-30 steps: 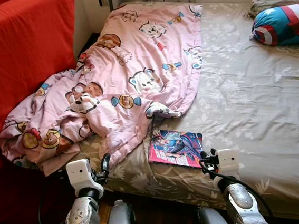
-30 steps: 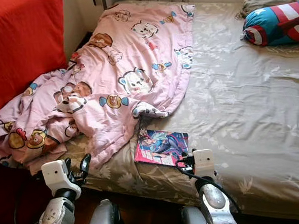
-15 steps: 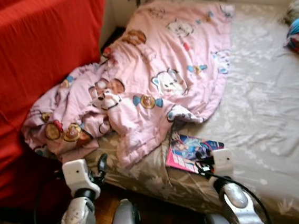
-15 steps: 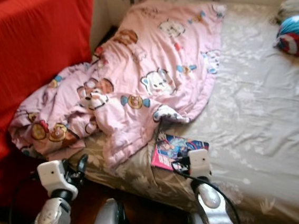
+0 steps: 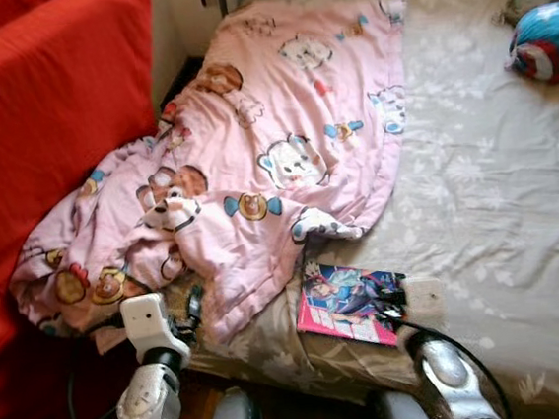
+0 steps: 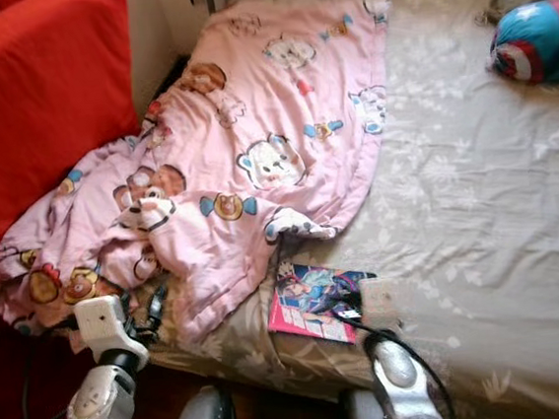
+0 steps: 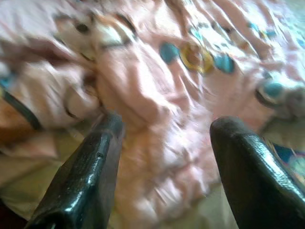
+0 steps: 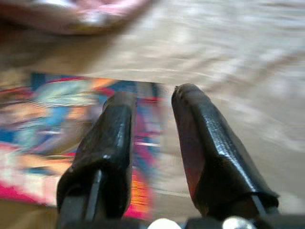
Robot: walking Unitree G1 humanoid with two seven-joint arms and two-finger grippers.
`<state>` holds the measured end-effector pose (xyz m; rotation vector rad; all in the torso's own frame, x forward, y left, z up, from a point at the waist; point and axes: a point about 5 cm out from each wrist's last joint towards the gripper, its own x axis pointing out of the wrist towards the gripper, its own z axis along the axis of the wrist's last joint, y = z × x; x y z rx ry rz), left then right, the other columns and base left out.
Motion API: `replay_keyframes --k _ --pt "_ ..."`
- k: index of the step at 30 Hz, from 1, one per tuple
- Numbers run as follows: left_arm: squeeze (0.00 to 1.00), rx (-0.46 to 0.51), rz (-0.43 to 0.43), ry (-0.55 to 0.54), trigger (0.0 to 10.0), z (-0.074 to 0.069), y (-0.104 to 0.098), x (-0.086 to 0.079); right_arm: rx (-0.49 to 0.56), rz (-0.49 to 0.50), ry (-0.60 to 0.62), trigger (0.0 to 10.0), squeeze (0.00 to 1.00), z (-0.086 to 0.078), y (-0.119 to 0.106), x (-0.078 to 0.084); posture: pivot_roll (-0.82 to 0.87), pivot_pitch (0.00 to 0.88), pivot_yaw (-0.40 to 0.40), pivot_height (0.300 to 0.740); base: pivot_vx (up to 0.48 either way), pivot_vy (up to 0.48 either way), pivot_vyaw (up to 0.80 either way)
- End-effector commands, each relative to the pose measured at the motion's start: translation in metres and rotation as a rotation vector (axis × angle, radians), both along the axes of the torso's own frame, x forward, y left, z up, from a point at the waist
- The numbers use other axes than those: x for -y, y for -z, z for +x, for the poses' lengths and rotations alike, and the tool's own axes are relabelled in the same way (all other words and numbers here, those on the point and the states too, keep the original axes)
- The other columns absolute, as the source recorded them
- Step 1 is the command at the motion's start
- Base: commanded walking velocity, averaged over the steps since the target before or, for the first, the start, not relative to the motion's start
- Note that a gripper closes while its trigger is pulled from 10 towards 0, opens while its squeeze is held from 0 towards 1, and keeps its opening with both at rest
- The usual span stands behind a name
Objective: Clean up the room
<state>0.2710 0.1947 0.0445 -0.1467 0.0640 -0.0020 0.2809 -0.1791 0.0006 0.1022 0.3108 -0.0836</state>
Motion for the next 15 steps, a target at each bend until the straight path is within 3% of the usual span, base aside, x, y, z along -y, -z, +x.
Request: replay_keyframes --k 1,2,3,4,5,15 --pt "0.00 -0.032 0.005 -0.018 10.0 -0.009 0.009 -0.009 -0.050 0.050 0.034 10.0 0.00 -0.003 0.007 -0.003 0.05 0.231 0.008 0.638 0.000 0.000 0.00" --pt "0.00 -0.032 0.007 -0.017 10.0 -0.010 0.009 -0.009 -0.059 0.063 0.047 10.0 0.00 -0.003 0.008 -0.001 0.05 0.239 0.009 0.638 0.000 0.000 0.00" --pt "0.00 -0.034 0.007 -0.015 10.0 -0.010 0.010 -0.009 -0.073 0.084 0.060 10.0 0.13 -0.002 0.008 0.000 0.05 0.242 0.010 0.638 0.000 0.000 0.00" --pt "0.00 -0.035 0.008 -0.013 10.0 -0.011 0.010 -0.009 -0.079 0.095 0.067 10.0 0.13 -0.002 0.009 0.001 0.05 0.249 0.011 0.638 0.000 0.000 0.00" --pt "0.00 -0.035 0.009 -0.007 10.0 -0.011 0.011 -0.008 -0.096 0.121 0.080 10.0 1.00 -0.001 0.010 0.001 0.06 0.263 0.014 0.638 0.000 0.000 0.00" --pt "0.00 -0.015 0.019 0.027 10.0 -0.015 0.004 0.003 -0.116 0.171 0.110 10.0 1.00 0.000 0.012 0.001 0.10 0.344 0.035 0.638 0.000 0.000 0.00"
